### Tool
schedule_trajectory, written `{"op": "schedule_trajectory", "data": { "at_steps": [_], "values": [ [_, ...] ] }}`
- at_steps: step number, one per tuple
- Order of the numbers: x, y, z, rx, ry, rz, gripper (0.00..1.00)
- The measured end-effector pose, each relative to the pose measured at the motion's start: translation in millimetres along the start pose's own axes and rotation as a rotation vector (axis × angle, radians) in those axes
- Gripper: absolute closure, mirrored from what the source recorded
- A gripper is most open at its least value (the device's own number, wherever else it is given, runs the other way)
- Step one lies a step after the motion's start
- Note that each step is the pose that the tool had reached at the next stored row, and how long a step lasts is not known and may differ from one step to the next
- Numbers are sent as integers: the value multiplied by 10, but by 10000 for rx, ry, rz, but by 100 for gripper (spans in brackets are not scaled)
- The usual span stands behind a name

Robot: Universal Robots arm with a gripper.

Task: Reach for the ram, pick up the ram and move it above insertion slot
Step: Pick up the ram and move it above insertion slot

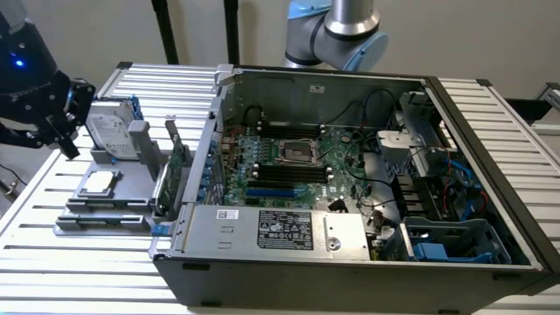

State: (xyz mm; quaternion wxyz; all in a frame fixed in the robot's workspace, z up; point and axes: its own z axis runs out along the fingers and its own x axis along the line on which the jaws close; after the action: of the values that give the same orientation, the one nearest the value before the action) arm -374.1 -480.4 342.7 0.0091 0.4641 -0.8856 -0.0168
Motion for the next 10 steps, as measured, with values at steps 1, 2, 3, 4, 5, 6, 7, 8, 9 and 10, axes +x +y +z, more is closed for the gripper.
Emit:
{"op": "schedule_trajectory", "data": {
  "at_steps": [1, 2, 3, 4, 5, 6, 7, 8, 9, 10],
  "values": [
    [0, 0, 1, 0, 7, -180, 89],
    [0, 0, 1, 0, 14, -366, 89],
    [0, 0, 2, 0, 21, -544, 89],
    [0, 0, 2, 0, 28, -736, 89],
    [0, 0, 3, 0, 35, -915, 89],
    [0, 0, 4, 1, 42, -1100, 89],
    [0, 0, 4, 1, 49, -1280, 89],
    [0, 0, 5, 1, 56, -1459, 89],
    [0, 0, 6, 1, 63, -1640, 89],
    [0, 0, 6, 1, 70, -1818, 89]
  ]
}}
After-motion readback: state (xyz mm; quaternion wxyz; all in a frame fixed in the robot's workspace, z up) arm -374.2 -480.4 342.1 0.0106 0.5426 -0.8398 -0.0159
